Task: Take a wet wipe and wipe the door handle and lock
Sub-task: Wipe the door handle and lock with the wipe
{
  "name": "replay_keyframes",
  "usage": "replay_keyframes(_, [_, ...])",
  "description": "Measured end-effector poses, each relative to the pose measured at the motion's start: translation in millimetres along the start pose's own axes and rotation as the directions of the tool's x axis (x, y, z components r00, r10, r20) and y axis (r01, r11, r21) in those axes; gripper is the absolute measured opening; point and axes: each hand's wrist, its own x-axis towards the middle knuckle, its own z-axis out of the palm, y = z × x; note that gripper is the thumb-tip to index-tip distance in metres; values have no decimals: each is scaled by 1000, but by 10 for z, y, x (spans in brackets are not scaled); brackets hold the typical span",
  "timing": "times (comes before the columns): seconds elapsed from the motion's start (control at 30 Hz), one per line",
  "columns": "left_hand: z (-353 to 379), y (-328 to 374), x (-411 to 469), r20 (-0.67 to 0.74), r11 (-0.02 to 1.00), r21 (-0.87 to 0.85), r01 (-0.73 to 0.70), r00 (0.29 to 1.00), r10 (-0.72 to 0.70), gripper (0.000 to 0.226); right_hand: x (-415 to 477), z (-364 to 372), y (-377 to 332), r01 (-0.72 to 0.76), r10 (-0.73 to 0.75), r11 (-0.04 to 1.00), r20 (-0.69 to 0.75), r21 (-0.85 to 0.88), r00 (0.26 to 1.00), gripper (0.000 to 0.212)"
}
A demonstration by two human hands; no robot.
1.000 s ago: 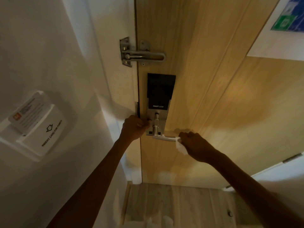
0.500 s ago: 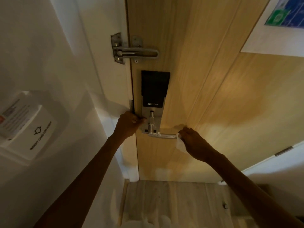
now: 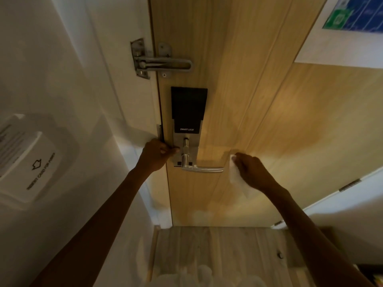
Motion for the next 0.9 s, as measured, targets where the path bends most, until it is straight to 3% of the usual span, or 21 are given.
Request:
replay_keyframes(0.17, [31, 29, -14, -16, 1000, -9, -23, 1000, 23, 35, 129, -36, -225, -173, 190, 857, 14, 486, 982, 32])
replay_keyframes(0.23, [38, 28, -16, -28, 999, -20, -25, 999, 25, 33, 130, -8, -434, -110, 230, 816, -144, 568, 963, 31])
replay_keyframes(0.3, [41, 18, -14, -32, 999, -21, -28, 999, 27, 33, 77, 70, -625, 39, 164, 893, -402, 449, 901, 21])
replay_keyframes(0.37, [43, 2, -8, -26, 1000, -15, -20, 999, 19, 34, -12, 248, -710, 160, 13, 932, -472, 325, 882, 20])
replay_keyframes(0.47, [54, -17, 2, -13, 1000, -13, 8, 1000, -8, 32, -189, 545, -642, 195, -162, 975, -254, 109, 954, 31])
replay_keyframes(0.57, [59, -18, 8, -13, 999, -46, 28, 1000, -28, 35, -308, 681, -501, 239, -267, 949, -122, -206, 956, 41])
replay_keyframes(0.7, [53, 4, -5, -13, 999, -44, 31, 999, -31, 37, -346, 619, -413, 248, -275, 940, -88, -234, 958, 45])
replay_keyframes(0.83, [44, 21, -13, -27, 1000, -25, 17, 999, -18, 40, -84, 551, -338, 107, -112, 993, -124, -47, 986, 32])
replay_keyframes(0.9, [47, 13, -14, -32, 1000, -16, -4, 999, 3, 37, -66, 597, -382, 119, -122, 993, -128, -27, 984, 26])
